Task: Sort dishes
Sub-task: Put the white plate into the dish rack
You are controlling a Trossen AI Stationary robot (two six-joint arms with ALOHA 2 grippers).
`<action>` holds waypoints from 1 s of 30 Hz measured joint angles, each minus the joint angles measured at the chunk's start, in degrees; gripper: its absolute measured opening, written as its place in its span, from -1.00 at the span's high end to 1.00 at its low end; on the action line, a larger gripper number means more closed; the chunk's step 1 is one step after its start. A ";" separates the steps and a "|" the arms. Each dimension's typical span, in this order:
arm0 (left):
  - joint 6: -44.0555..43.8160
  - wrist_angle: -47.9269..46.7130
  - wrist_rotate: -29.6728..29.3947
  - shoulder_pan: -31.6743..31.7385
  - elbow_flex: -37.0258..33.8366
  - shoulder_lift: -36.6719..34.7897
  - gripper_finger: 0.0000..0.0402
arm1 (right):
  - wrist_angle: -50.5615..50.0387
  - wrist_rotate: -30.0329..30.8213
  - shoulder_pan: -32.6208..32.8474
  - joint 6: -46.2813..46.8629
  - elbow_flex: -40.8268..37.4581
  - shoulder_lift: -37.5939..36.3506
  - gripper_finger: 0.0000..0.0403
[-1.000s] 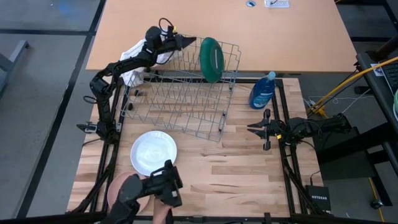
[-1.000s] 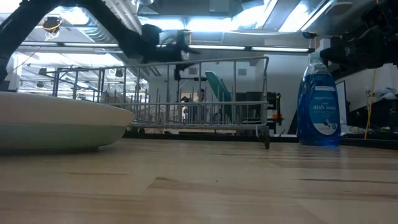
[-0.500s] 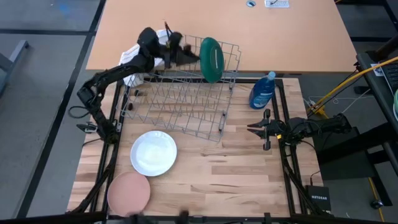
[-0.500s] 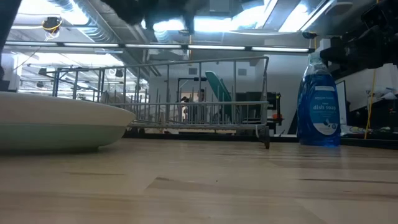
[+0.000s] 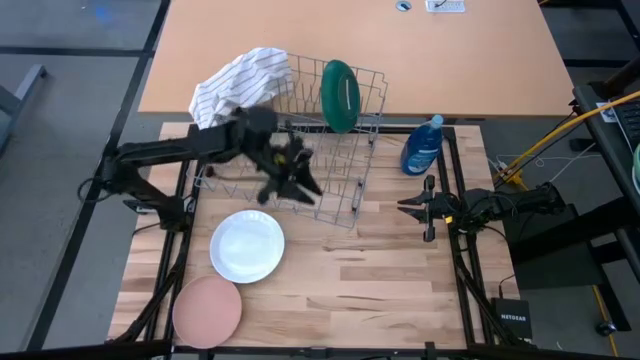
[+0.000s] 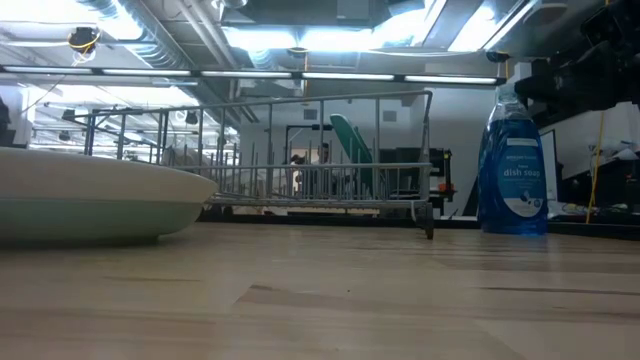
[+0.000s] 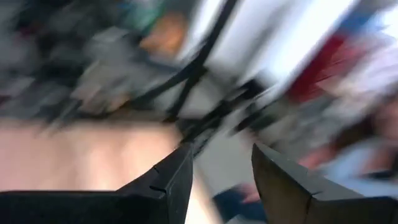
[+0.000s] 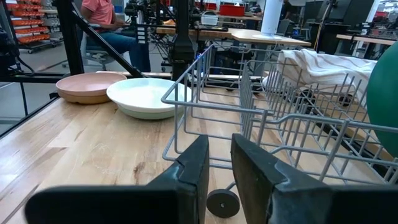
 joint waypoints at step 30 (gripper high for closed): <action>-37.04 -53.61 -67.70 -50.72 -1.55 18.13 0.23 | 0.02 -0.01 -0.01 -0.01 0.00 0.00 0.64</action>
